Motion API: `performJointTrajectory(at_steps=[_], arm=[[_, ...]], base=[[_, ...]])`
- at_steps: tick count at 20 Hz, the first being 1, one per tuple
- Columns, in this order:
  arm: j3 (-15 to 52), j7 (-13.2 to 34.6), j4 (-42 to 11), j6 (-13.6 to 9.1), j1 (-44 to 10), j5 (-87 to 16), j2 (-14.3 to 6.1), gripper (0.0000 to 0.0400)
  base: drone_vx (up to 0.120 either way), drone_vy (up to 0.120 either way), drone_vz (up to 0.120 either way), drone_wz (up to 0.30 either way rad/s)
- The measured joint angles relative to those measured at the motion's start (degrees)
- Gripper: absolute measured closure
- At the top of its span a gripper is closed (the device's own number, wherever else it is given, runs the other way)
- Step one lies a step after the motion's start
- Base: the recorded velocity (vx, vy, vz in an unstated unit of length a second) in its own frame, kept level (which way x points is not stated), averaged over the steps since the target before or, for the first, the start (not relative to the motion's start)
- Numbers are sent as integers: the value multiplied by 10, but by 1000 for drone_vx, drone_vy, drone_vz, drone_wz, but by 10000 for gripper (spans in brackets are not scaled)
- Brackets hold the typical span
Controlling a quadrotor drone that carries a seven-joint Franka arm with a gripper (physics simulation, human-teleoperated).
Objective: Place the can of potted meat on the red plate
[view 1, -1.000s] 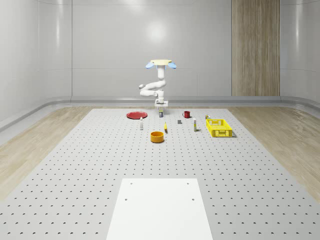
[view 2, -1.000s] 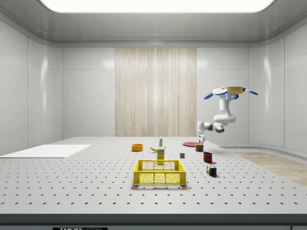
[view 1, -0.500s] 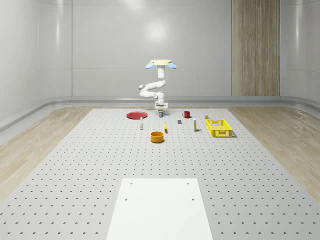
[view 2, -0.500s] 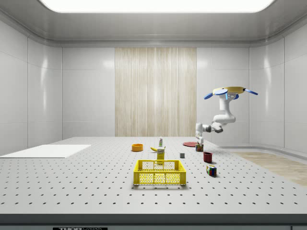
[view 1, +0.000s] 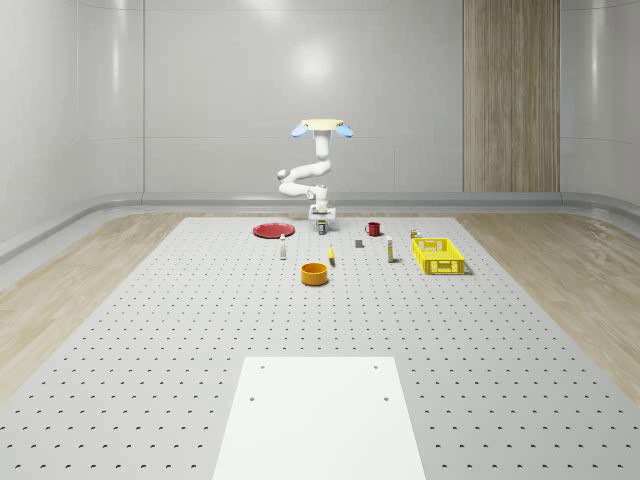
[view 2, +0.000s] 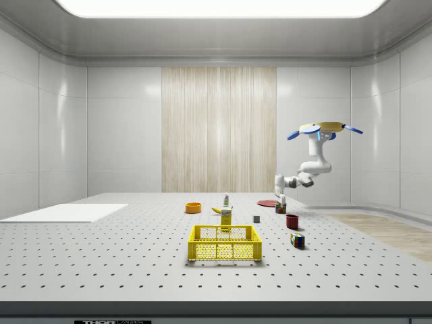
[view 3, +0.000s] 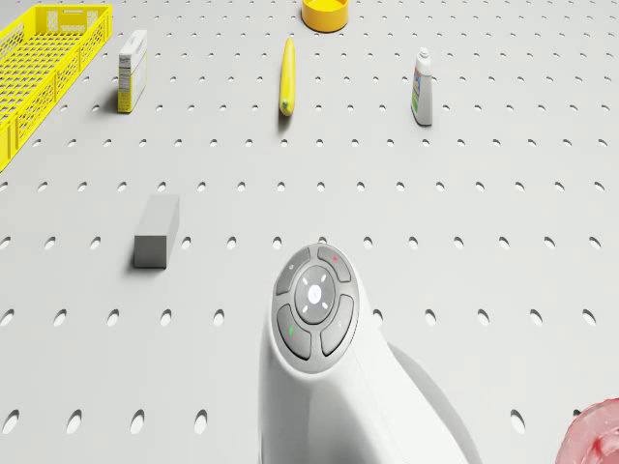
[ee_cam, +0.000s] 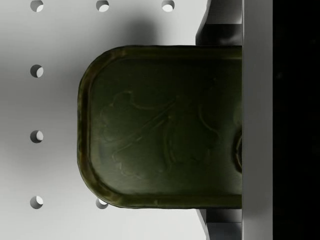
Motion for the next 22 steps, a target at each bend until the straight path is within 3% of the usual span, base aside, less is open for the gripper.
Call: performJointTrajectory(at_steps=[2, 9, 16, 22], arm=[[-1, 0, 1, 2, -1, -1, -1, 109], [0, 3, 2, 5, -4, 0, -5, 115], [39, 9, -16, -15, -3, 36, -9, 113], [68, 14, -26, -26, -4, 64, -13, 114]], base=[[0, 0, 0, 0], [0, 0, 0, 0], [0, 0, 23, 0], [0, -107, 87, 0]])
